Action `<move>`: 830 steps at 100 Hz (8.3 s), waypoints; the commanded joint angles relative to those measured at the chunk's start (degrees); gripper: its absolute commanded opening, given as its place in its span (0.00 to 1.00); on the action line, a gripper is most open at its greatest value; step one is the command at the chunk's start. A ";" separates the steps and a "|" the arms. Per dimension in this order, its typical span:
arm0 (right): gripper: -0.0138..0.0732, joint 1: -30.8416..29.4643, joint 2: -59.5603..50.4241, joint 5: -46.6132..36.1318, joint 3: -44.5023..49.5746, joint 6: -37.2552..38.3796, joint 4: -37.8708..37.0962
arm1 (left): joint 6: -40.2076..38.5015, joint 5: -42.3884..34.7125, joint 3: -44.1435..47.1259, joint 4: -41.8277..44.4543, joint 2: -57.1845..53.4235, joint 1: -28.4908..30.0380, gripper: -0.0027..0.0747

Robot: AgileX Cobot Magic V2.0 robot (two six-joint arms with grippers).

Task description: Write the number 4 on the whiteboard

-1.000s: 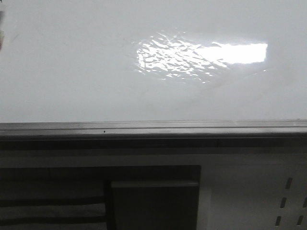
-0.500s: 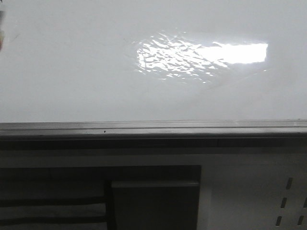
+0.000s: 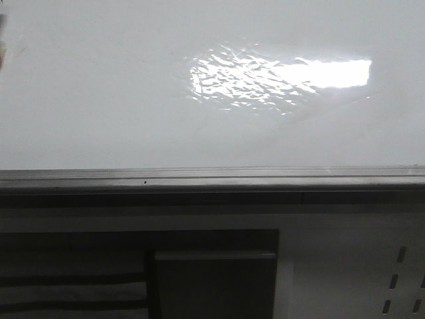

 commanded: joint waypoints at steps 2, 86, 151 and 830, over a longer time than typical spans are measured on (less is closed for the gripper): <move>0.08 -0.43 -0.43 0.01 -5.78 -0.32 -0.53 | -0.34 -4.67 -5.55 -0.65 -1.06 0.01 0.01; 0.08 -0.43 18.00 16.36 -31.65 -0.32 -3.32 | 3.22 20.44 -36.36 0.09 21.25 0.01 0.01; 0.71 -0.43 18.00 15.74 -31.65 -0.32 -3.97 | 2.94 20.44 -36.36 5.12 21.25 0.01 0.68; 0.10 24.20 69.87 25.98 -57.96 -28.54 31.33 | 42.96 35.24 -47.08 -30.98 45.90 -17.09 0.51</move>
